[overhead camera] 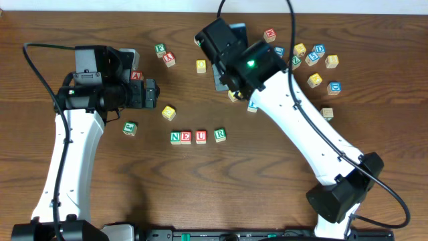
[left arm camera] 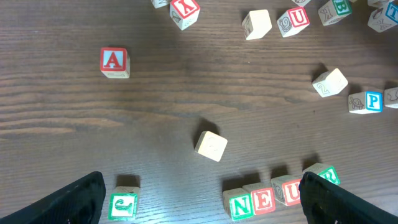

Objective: Spell out NEURIPS
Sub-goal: 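Lift the I block and carry it toward the NEUR row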

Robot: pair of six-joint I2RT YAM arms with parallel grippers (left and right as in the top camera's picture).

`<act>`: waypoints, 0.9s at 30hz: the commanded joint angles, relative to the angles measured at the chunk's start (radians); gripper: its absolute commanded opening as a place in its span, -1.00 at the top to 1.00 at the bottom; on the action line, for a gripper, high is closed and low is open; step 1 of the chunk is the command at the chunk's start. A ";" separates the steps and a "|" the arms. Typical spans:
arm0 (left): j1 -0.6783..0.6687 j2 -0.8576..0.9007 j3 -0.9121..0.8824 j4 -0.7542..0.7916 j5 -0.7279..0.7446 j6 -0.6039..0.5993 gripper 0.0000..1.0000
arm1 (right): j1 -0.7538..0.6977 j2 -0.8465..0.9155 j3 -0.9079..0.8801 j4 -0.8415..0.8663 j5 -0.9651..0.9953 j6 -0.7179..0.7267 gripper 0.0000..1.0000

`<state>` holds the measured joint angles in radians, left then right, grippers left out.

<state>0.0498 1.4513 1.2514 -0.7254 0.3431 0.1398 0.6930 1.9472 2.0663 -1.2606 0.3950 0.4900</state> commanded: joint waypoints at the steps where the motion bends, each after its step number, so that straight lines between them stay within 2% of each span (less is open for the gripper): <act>1: 0.002 0.001 0.023 0.000 0.015 0.021 -0.96 | 0.002 -0.017 -0.072 0.020 0.032 0.029 0.97; 6: 0.002 0.001 0.023 0.000 0.015 0.021 -0.96 | 0.003 -0.076 -0.226 0.109 -0.008 0.033 0.97; 17: 0.002 0.001 0.023 0.000 0.015 0.021 -0.96 | 0.003 -0.322 -0.653 0.371 -0.152 0.033 0.97; 23: 0.002 0.001 0.023 0.000 0.015 0.021 -0.95 | 0.003 -0.342 -0.785 0.467 -0.230 0.033 0.96; 27: 0.002 0.001 0.023 0.000 0.015 0.021 -0.96 | 0.002 -0.341 -0.845 0.516 -0.257 0.037 0.88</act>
<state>0.0498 1.4513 1.2514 -0.7258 0.3435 0.1398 0.6933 1.6100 1.2533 -0.7635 0.1799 0.5121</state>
